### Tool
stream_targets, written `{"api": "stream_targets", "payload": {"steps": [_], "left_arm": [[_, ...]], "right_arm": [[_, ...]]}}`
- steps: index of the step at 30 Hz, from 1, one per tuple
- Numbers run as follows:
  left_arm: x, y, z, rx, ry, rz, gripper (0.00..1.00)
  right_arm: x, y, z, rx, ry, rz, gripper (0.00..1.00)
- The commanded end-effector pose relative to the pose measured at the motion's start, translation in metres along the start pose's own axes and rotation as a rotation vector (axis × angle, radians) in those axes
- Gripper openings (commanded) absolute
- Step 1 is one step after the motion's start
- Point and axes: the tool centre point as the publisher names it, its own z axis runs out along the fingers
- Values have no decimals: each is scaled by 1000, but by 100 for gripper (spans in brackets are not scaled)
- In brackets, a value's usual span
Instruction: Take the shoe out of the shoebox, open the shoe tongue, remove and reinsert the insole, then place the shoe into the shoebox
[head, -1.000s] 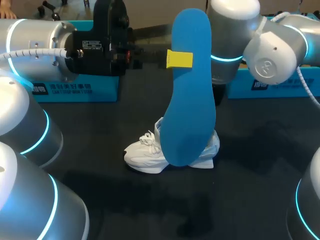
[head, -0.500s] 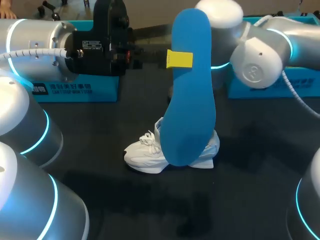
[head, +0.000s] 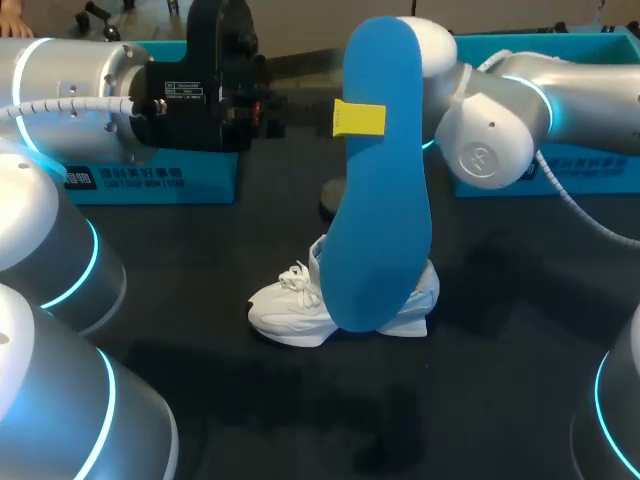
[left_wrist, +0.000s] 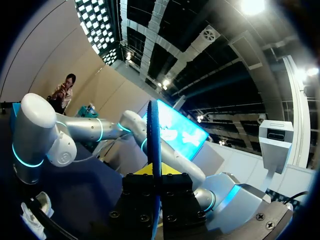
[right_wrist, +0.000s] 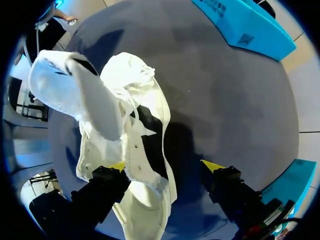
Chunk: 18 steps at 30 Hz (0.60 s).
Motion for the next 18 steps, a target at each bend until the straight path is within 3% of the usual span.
{"api": "stream_targets", "payload": {"steps": [1, 6, 7, 9, 18], "left_arm": [[0, 1, 1, 1, 0, 1, 0], [0, 1, 1, 1, 0, 1, 0], [0, 1, 1, 1, 0, 1, 0], [0, 1, 1, 1, 0, 1, 0], [0, 1, 1, 1, 0, 1, 0]], "right_arm": [[4, -4, 5, 3, 1, 8, 81], [6, -11, 7, 15, 11, 14, 80], [6, -12, 7, 16, 12, 15, 77], [7, -15, 7, 20, 14, 18, 50], [8, -16, 13, 19, 30, 17, 33]]}}
